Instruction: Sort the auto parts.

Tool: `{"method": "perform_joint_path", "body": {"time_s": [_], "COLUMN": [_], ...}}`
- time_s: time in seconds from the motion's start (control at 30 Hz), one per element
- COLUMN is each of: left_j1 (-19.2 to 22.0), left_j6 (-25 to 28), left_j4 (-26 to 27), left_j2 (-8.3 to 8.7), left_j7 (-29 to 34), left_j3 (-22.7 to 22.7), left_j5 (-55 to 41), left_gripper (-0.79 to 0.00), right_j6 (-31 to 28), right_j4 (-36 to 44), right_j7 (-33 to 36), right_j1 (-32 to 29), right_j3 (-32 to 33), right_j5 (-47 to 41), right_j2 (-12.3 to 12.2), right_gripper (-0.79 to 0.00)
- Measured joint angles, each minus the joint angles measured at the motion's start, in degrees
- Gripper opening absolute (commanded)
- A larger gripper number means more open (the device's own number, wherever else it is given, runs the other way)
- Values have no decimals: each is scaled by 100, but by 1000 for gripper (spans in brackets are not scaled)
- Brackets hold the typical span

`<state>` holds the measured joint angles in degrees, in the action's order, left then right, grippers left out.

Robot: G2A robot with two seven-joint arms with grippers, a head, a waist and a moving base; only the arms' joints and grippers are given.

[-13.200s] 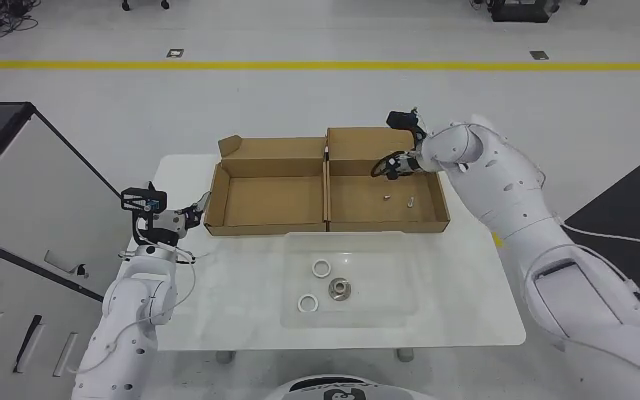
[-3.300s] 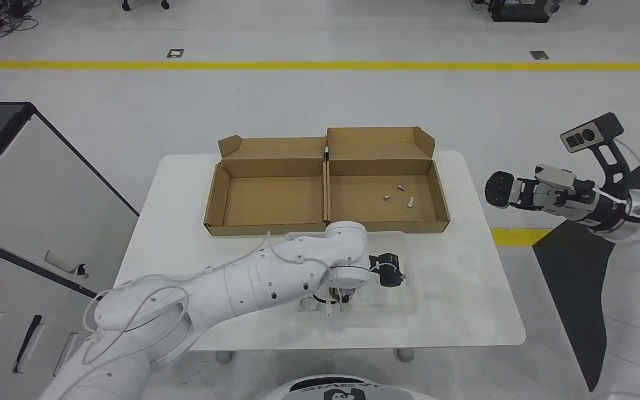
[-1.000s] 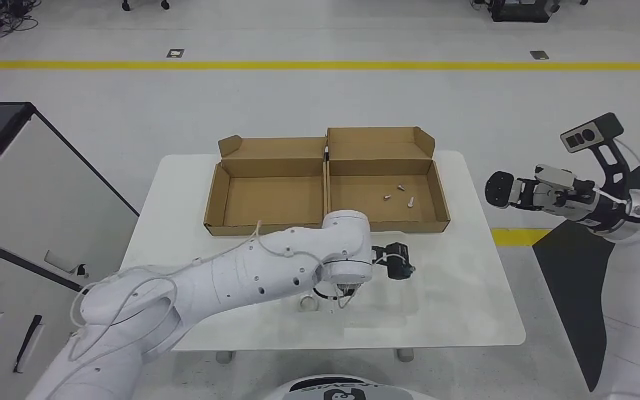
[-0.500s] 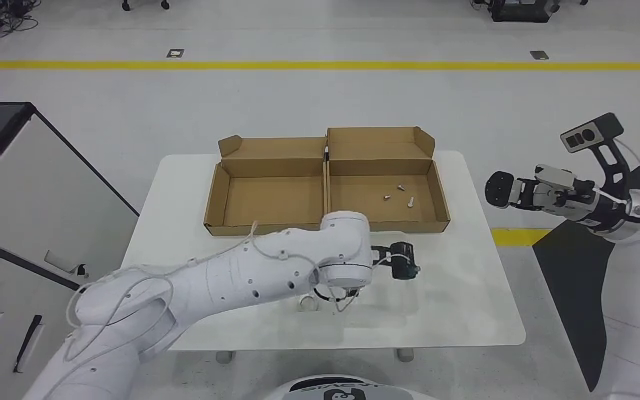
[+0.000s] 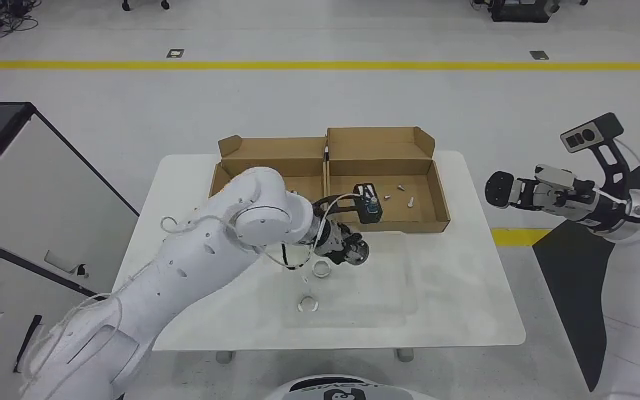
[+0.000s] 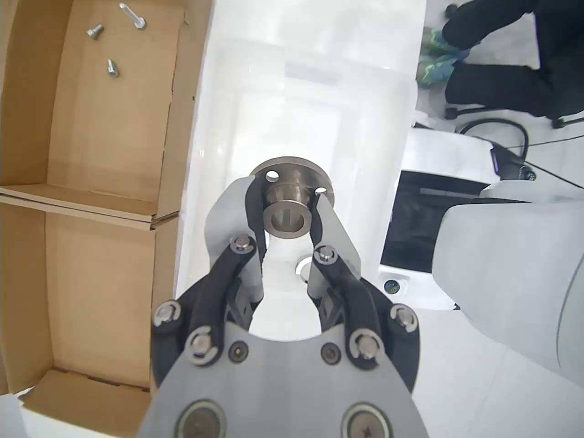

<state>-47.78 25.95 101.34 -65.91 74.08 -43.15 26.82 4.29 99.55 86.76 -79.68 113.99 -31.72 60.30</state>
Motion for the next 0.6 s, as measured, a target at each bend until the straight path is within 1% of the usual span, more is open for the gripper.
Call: {"method": "perform_joint_path", "body": {"time_s": [0.03, 0.13, 0.2, 0.33, 0.47, 0.6], "left_j1": [-105, -295, -392, -513, -570, -565], "left_j6": [157, 478, 639, 1008, 1501, 1901], "left_j4": [-11, -95, -184, -373, -598, -685], "left_j2": [59, 168, 217, 280, 332, 389], "left_j7": [-76, -310, -562, -971, -1204, -1462], "left_j3": [-206, -657, -922, -1303, -1598, -1623], "left_j5": [-159, -603, -968, -1760, -2667, -3492], "left_gripper": [-785, -785, -785, -785, -785, -785], "right_j6": [0, 0, 0, 0, 0, 0], "right_j4": [0, 0, 0, 0, 0, 0], "right_j7": [0, 0, 0, 0, 0, 0], "right_j1": [0, 0, 0, 0, 0, 0], "right_j3": [0, 0, 0, 0, 0, 0], "right_j5": [0, 0, 0, 0, 0, 0], "right_j2": [0, 0, 0, 0, 0, 0], "right_gripper": [0, 0, 0, 0, 0, 0]}}
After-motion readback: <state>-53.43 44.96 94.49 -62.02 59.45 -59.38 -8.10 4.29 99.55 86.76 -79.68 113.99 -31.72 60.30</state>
